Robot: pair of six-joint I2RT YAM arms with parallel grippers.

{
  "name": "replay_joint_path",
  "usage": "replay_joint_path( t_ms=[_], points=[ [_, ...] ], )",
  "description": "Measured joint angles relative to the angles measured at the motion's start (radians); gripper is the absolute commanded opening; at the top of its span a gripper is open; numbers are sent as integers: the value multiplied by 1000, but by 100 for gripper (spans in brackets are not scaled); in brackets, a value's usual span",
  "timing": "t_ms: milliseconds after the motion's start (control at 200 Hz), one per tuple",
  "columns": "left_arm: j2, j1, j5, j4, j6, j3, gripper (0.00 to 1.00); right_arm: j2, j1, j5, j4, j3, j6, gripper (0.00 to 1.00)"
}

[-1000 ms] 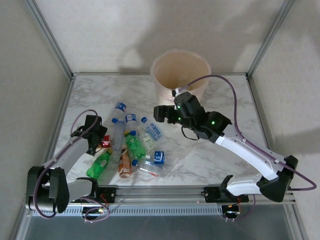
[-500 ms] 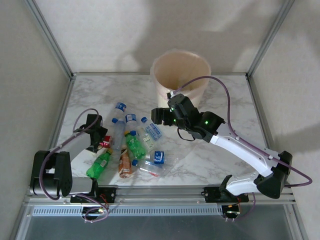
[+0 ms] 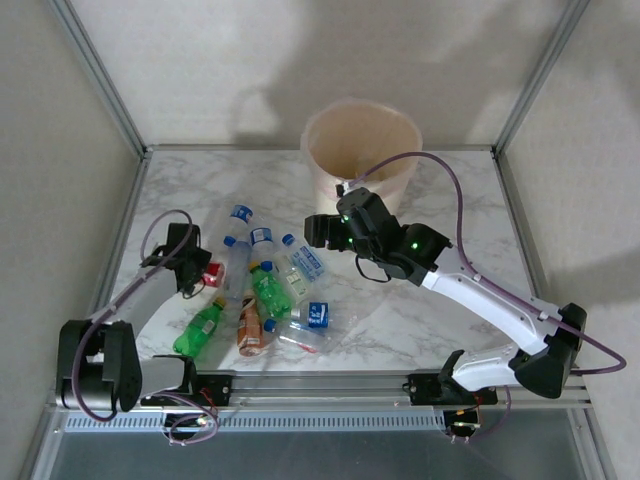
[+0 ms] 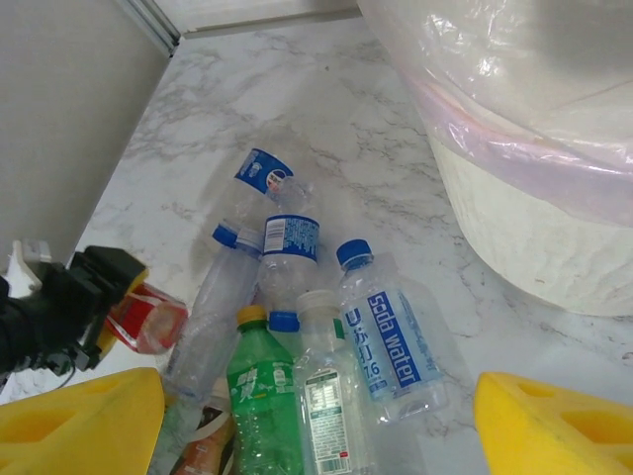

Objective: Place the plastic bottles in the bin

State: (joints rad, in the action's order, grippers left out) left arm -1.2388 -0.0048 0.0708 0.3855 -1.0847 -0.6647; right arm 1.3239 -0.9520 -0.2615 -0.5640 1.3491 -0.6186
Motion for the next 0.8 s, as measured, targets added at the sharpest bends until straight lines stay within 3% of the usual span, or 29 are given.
replay_joint_path(
  t_ms=[220,381,591,801],
  points=[
    [60,-50,-6,45,39,-207,64,-60,0,-51,-2,1,0,82],
    [40,-177,-8,46,57,-434,63,-114,2,-99,-16,1,0,81],
    [-134,-370,-15,14,76,-782,63,-171,2,-112,-35,-107,-23,80],
    [-330,-509,-16,-44,93,-1016,63,-343,3,-93,-64,-296,-76,80]
  ],
)
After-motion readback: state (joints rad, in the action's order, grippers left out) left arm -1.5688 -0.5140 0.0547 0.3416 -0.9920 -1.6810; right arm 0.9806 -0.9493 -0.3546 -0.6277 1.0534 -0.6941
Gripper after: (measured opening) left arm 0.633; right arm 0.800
